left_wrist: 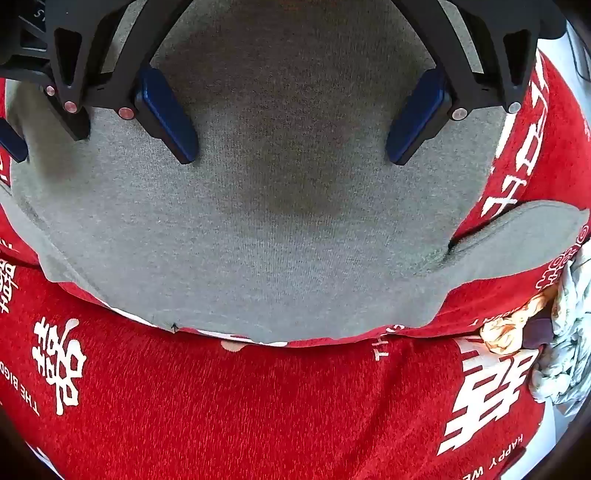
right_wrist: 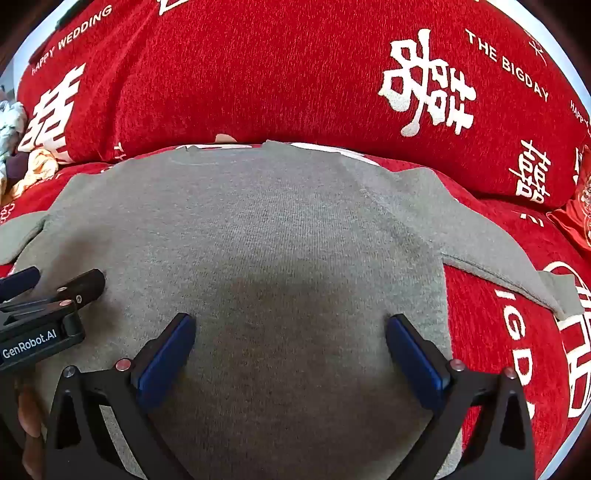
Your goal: Fold small clothes
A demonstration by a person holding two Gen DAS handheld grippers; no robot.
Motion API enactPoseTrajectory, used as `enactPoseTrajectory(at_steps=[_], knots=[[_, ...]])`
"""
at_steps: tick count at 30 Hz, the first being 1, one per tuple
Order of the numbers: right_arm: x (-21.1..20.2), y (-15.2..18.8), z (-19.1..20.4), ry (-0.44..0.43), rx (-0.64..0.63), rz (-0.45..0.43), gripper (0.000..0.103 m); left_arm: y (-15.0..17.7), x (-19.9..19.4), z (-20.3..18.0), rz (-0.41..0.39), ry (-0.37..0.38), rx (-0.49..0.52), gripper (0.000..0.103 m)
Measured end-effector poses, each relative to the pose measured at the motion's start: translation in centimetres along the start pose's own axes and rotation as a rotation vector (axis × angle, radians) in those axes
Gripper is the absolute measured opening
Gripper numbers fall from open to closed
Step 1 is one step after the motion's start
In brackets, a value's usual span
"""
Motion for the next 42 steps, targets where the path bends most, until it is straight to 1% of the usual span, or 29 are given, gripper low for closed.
enactPoseTrajectory(at_steps=[3, 4, 10, 24, 36, 42], knots=[[0.01, -0.04, 0.02, 0.0, 0.0, -0.001, 0.103, -0.14, 0.08, 0.17, 0.009, -0.005, 0.004, 0.103], [0.02, -0.05, 0.03, 0.0, 0.0, 0.0, 0.103, -0.23, -0.37, 0.07, -0.001, -0.009, 0.006, 0.103], [0.01, -0.08, 0.08, -0.001, 0.001, 0.003, 0.103, -0.19, -0.25, -0.34, -0.004, -0.026, 0.008, 0.103], [0.04, 0.02, 0.04, -0.007, 0.004, -0.001, 0.103, 0.16, -0.29, 0.14, -0.013, -0.014, 0.009, 0.103], [0.03, 0.12, 0.13, -0.007, 0.005, 0.0, 0.103, 0.13, -0.31, 0.23, -0.011, -0.024, 0.01, 0.103], [0.12, 0.0, 0.23, -0.01, 0.005, 0.019, 0.103, 0.1, -0.32, 0.15, -0.006, -0.033, 0.01, 0.103]])
Point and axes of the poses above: each gripper's, at about its wrist camera, not at the fingertips, and x roughly the way its jaws point, z to its left, y to its underside, the point moved 7 cm from there along x, roughly the way its jaws point, and after that the axes turned 1 degree about -y, right-handed, at the moved point
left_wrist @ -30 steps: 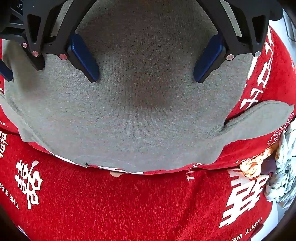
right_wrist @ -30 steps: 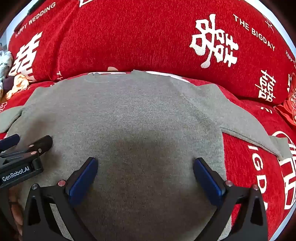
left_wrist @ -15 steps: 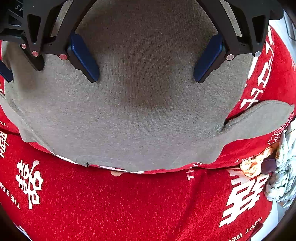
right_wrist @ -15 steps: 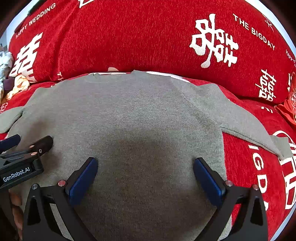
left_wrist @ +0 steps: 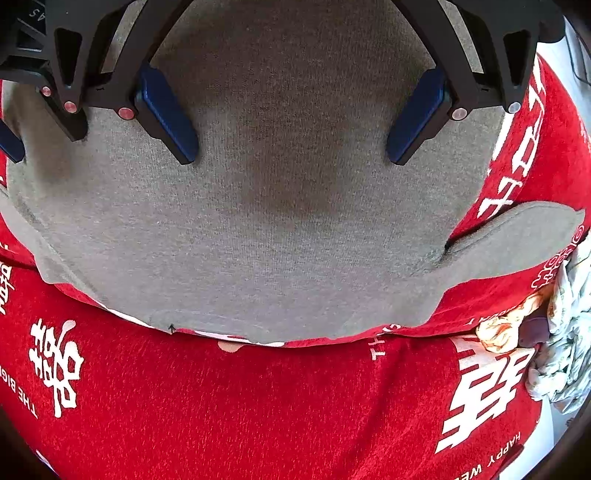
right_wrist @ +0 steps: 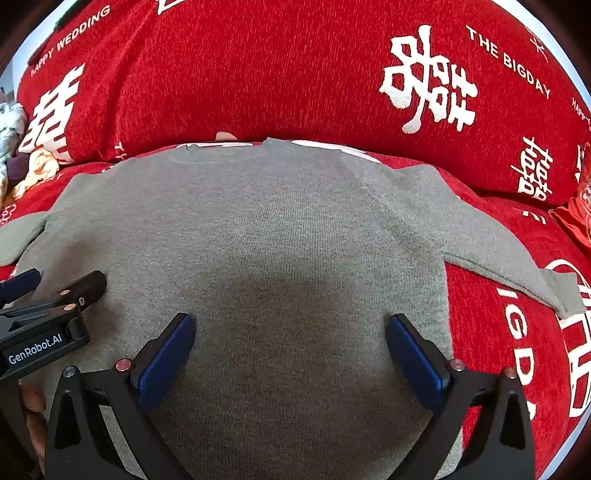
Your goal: Fold small clothes
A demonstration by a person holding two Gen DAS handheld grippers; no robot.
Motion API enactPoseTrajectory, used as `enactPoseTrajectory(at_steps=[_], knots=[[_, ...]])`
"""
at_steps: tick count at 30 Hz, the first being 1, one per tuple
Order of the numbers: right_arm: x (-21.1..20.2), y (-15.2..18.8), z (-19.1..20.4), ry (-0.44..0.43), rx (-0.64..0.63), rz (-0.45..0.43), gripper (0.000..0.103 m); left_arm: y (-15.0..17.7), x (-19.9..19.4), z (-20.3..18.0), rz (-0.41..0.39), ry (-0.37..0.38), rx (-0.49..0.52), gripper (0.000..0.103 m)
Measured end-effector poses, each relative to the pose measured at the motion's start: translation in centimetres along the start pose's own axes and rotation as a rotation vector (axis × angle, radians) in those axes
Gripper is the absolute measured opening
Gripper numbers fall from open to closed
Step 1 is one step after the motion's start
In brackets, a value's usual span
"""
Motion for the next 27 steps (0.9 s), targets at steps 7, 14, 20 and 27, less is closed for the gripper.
enactPoseTrajectory(at_steps=[7, 14, 20, 27], knots=[[0.4, -0.6, 0.0, -0.023, -0.012, 0.109, 0.103, -0.2, -0.1, 0.0, 0.046, 0.004, -0.003, 0.103], [-1.7, -3.3, -0.9, -0.013, -0.006, 0.082, 0.103, -1.8, -1.7, -0.9, 0.053, -0.041, 0.042, 0.102], [-3.2, -5.1, -3.3, 0.005, 0.041, 0.035, 0.103, -3.7, -3.2, -3.4, 0.021, -0.069, 0.087, 0.102], [-3.6, -5.3, -7.5, 0.031, 0.092, 0.014, 0.103, -4.5, -3.5, -6.8, 0.032, -0.053, 0.108, 0.102]])
Point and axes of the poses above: each gripper's, at about its wrist camera, not at the fingertips, and x roughly the way its jaws point, z to its left, y to its underside, the point moved 7 cm from there along x, roughly the way its jaws point, and after that the axes turned 1 degree about -y, right-handed, at the moved point
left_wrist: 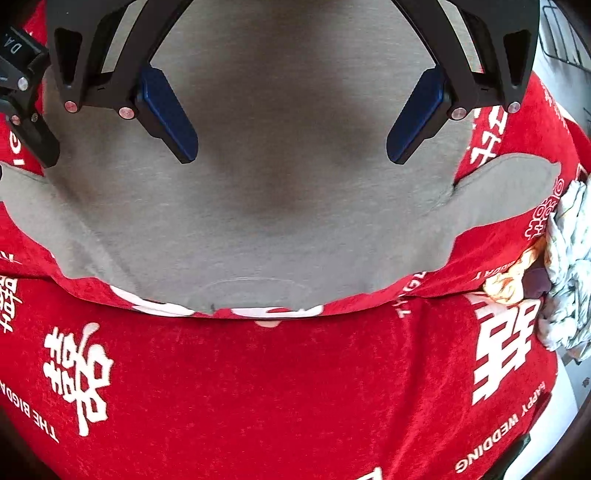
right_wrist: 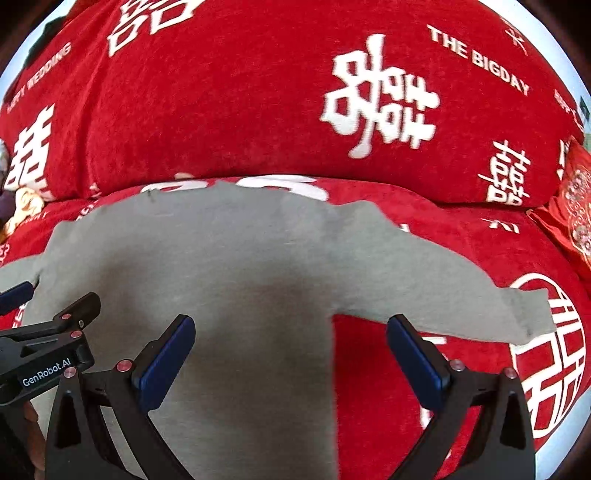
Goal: Fold small clothes
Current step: 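Move the right gripper to the sweater sleeve cuff and grasp it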
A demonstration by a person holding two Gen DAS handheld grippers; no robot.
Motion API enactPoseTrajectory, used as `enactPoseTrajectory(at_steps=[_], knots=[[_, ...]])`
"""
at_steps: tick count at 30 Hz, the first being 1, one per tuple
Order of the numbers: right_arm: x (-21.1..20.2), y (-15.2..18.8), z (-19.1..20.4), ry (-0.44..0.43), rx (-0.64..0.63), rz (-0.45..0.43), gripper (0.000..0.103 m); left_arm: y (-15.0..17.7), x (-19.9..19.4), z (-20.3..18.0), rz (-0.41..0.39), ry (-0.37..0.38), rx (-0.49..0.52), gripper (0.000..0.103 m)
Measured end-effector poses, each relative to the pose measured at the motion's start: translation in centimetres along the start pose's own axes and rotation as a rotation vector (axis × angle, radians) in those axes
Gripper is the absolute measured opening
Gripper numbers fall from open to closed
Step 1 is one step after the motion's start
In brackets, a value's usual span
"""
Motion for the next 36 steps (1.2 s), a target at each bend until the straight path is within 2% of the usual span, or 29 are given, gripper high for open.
enactPoseTrajectory(at_steps=[5, 16, 26, 36], knots=[[0.0, 0.0, -3.2, 0.011, 0.056, 0.0, 0.103, -0.6, -0.4, -2.5, -0.004, -0.008, 0.041, 0.102], [0.4, 0.5, -10.3, 0.049, 0.149, 0.011, 0.103, -1.4, -0.4, -9.0, 0.037, 0.031, 0.101, 0.102], [1.1, 2.7, -19.7, 0.125, 0.295, 0.047, 0.103, -2.1, -0.3, -15.8, 0.046, 0.059, 0.19, 0.102], [2.0, 5.3, -25.7, 0.175, 0.397, 0.088, 0.103, -2.1, 0.3, -20.0, 0.057, 0.062, 0.251, 0.102]])
Point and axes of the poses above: each gripper's, at about its wrist camera, not at the fingertips, and x roughly the way its jaws point, z to its left, y to its underside, the point moved 7 cm from there along x, roughly the way its jaws point, and after that the axes turned 1 degree about -y, right-handed, at the moved point
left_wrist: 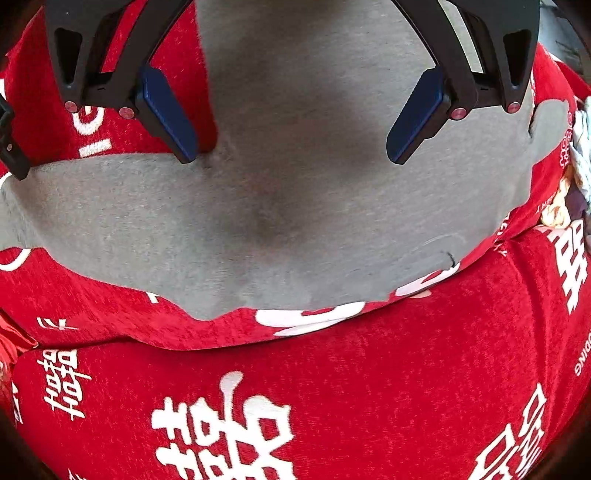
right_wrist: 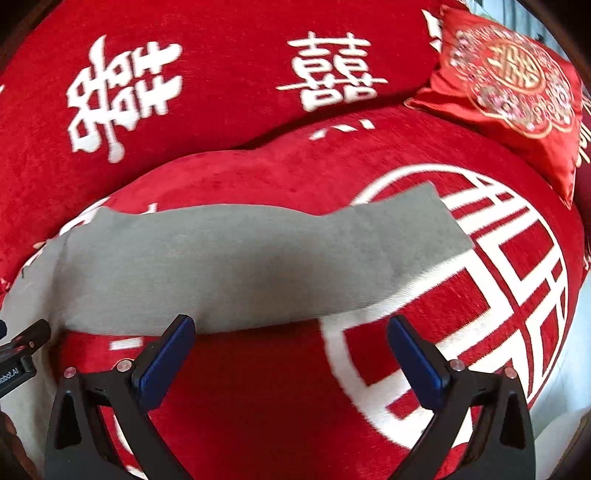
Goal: Fold small clothes
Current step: 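Move the right gripper to the sweater sleeve cuff and grasp it, then lift the sleeve with the right gripper and fold it across the body toward the left gripper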
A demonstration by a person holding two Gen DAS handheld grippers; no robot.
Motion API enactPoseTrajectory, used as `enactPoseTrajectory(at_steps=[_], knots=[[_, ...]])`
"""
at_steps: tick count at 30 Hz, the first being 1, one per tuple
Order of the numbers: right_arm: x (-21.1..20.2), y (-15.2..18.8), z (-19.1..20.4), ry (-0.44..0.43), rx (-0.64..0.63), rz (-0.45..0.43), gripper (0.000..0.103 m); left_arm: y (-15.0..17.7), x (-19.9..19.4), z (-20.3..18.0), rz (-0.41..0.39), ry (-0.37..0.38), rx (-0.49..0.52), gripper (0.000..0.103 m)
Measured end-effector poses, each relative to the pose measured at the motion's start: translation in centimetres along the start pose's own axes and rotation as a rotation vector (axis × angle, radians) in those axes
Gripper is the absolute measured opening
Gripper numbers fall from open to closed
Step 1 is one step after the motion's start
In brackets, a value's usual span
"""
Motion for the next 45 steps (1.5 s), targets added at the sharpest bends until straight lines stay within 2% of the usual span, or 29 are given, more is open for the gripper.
enactPoseTrajectory(at_steps=[5, 14, 18, 20, 22, 23, 24, 25, 26, 27, 31, 35, 37, 39, 42, 43, 45], knots=[[1.0, -0.2, -1.5, -0.009, 0.032, 0.014, 0.103, -0.4, 0.3, -0.8, 0.002, 0.0, 0.007, 0.102], [4.5, -1.3, -4.2, -0.162, 0.217, 0.065, 0.103, -1.0, 1.2, -0.8, 0.016, -0.011, 0.003, 0.102], [5.0, -3.3, -4.7, -0.226, 0.241, 0.022, 0.103, -1.4, 1.7, -0.8, 0.017, -0.012, -0.004, 0.102], [5.4, -4.4, -5.1, -0.241, 0.246, -0.028, 0.102, -1.7, 2.0, -0.6, 0.021, -0.008, -0.013, 0.102], [5.8, -5.2, -5.3, -0.25, 0.242, -0.037, 0.091, -2.0, 2.4, -0.3, 0.024, -0.002, -0.029, 0.102], [6.1, -5.5, -5.5, -0.247, 0.239, -0.03, 0.073, -2.2, 2.6, 0.0, 0.027, 0.0, -0.04, 0.102], [6.7, -5.5, -5.8, -0.248, 0.241, -0.007, 0.045, -2.3, 2.9, 0.4, 0.034, 0.006, -0.057, 0.102], [7.2, -5.5, -6.1, -0.253, 0.246, 0.011, 0.031, -2.5, 3.2, 0.8, 0.04, 0.012, -0.076, 0.102], [7.7, -5.1, -6.6, -0.265, 0.265, 0.039, 0.01, -2.6, 3.6, 1.4, 0.051, 0.02, -0.103, 0.102], [7.7, -4.9, -7.3, -0.282, 0.291, 0.029, 0.006, -2.7, 3.9, 1.8, 0.058, 0.023, -0.119, 0.102], [3.9, -5.1, -8.7, -0.326, 0.303, -0.129, 0.005, -2.9, 5.3, 3.4, 0.09, 0.023, -0.166, 0.102], [0.6, -5.1, -8.4, -0.286, 0.257, -0.238, 0.005, -2.7, 6.6, 2.8, 0.125, 0.052, -0.18, 0.102], [0.3, -4.8, -8.1, -0.258, 0.228, -0.249, 0.005, -2.8, 6.6, 2.2, 0.109, 0.05, -0.161, 0.102], [1.2, -4.7, -7.7, -0.219, 0.199, -0.223, 0.005, -2.9, 6.3, 1.7, 0.099, 0.034, -0.135, 0.102], [2.5, -4.4, -8.3, -0.245, 0.227, -0.172, 0.007, -3.1, 5.9, 1.6, 0.097, 0.047, -0.127, 0.102], [2.7, -4.4, -8.6, -0.256, 0.243, -0.164, 0.008, -3.0, 5.8, 1.7, 0.094, 0.061, -0.135, 0.102], [3.0, -4.2, -9.3, -0.258, 0.27, -0.155, 0.02, -2.7, 5.7, 2.0, 0.092, 0.08, -0.159, 0.102]])
Point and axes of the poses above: each gripper's, at about its wrist camera, not at the fingertips, and x roughly the way its jaws point, z to its left, y to its underside, the point moved 7 cm from there along x, roughly the way its jaws point, and after that the axes turned 1 degree about -y, right-handed, at the moved point
